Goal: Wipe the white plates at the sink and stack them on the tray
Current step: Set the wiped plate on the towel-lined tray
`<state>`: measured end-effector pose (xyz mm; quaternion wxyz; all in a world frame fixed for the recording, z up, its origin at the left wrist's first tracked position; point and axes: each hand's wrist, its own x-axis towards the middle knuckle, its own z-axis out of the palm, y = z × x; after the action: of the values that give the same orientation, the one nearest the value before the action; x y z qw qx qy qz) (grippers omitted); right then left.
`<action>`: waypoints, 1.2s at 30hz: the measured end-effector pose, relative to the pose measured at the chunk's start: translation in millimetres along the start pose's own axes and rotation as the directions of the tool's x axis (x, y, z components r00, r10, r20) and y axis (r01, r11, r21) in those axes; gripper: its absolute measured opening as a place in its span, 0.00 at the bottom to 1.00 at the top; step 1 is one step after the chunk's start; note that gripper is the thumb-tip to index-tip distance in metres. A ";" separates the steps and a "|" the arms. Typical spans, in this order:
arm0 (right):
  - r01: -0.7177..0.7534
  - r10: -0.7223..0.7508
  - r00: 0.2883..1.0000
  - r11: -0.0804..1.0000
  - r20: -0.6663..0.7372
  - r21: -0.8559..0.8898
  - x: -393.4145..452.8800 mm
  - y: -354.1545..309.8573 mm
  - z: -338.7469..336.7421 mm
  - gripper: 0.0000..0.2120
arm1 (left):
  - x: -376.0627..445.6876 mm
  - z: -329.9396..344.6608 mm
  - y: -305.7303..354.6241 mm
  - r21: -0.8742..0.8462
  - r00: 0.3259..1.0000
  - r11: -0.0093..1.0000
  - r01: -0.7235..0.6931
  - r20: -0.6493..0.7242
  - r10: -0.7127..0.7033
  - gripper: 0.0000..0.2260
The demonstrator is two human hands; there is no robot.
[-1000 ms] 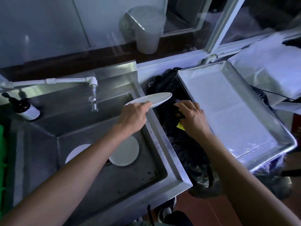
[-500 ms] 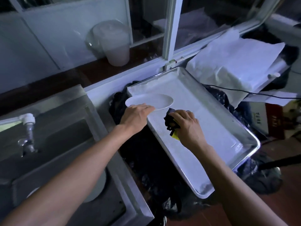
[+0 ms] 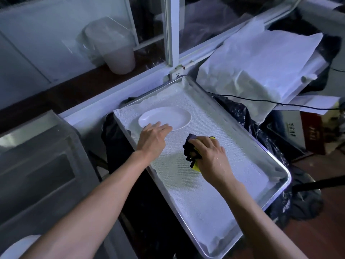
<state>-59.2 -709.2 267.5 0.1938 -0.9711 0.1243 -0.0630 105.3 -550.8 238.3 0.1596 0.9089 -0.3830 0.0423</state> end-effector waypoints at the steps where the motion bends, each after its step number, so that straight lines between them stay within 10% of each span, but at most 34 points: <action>1: -0.005 0.005 1.000 1.000 0.009 -0.001 1.7 3.1 1.2 0.29 | 5.1 3.9 0.6 0.004 1.000 1.000 0.005 0.015 -0.005 0.25; 18: -0.091 0.088 0.993 0.995 0.082 0.032 12.0 23.6 9.6 0.25 | 15.2 56.6 4.2 0.262 0.926 0.957 -0.123 0.377 0.016 0.27; 36: 0.028 -0.030 1.000 0.992 0.009 0.121 5.0 -86.7 6.5 0.30 | -116.0 -53.6 -33.9 0.017 0.994 0.997 0.081 0.066 -0.082 0.12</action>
<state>-34.5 -630.7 295.9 0.2518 -0.9597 0.1051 -0.0677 50.3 -432.1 257.2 0.1416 0.9258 -0.3504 0.0083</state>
